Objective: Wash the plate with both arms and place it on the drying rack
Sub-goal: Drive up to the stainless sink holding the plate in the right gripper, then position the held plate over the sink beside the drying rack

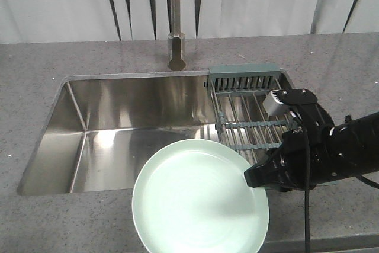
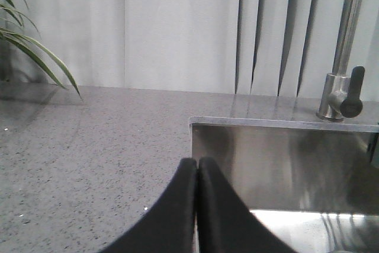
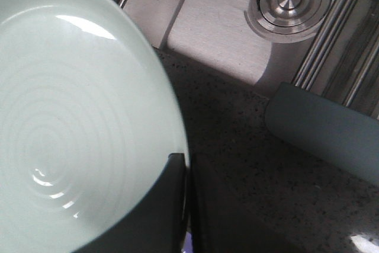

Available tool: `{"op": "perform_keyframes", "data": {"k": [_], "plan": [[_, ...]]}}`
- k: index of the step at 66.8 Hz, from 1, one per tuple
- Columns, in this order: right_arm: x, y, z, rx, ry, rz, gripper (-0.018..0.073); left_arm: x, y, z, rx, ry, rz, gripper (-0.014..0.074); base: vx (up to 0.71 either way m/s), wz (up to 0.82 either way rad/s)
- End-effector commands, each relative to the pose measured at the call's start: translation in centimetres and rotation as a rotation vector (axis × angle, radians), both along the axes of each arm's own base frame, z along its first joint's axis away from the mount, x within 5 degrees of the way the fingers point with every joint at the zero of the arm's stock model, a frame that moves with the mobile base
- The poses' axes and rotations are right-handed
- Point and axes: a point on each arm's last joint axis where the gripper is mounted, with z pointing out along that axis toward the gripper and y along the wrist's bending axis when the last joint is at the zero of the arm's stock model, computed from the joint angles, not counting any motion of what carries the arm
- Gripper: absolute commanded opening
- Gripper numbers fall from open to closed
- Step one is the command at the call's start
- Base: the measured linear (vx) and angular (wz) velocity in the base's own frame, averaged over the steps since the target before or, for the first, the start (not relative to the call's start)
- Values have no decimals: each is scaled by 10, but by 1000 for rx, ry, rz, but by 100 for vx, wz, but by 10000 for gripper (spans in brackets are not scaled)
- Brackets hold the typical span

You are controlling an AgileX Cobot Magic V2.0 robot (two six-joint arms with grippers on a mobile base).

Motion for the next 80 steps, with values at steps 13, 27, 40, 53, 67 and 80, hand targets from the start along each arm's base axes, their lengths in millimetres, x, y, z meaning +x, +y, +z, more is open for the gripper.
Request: {"op": "perform_keyframes", "data": {"k": [13, 27, 40, 53, 67, 80], "plan": [[0, 2, 16, 49, -61, -16, -1, -3, 0, 17, -4, -117, -6, -6, 5, -15], [0, 2, 16, 49, -61, -16, -1, -3, 0, 17, -4, -117, -6, -6, 5, -6], [0, 2, 16, 49, -61, -16, -1, -3, 0, 17, -4, -117, -6, -6, 4, 2], [0, 2, 16, 49, -61, -16, -1, -3, 0, 17, -4, -117, -6, -6, 4, 5], [0, 2, 16, 49, -61, -16, -1, -3, 0, 17, -4, -117, -6, -6, 5, 7], [0, 2, 16, 49, -61, -16, -1, -3, 0, 17, -4, -117, -6, -6, 6, 7]]}}
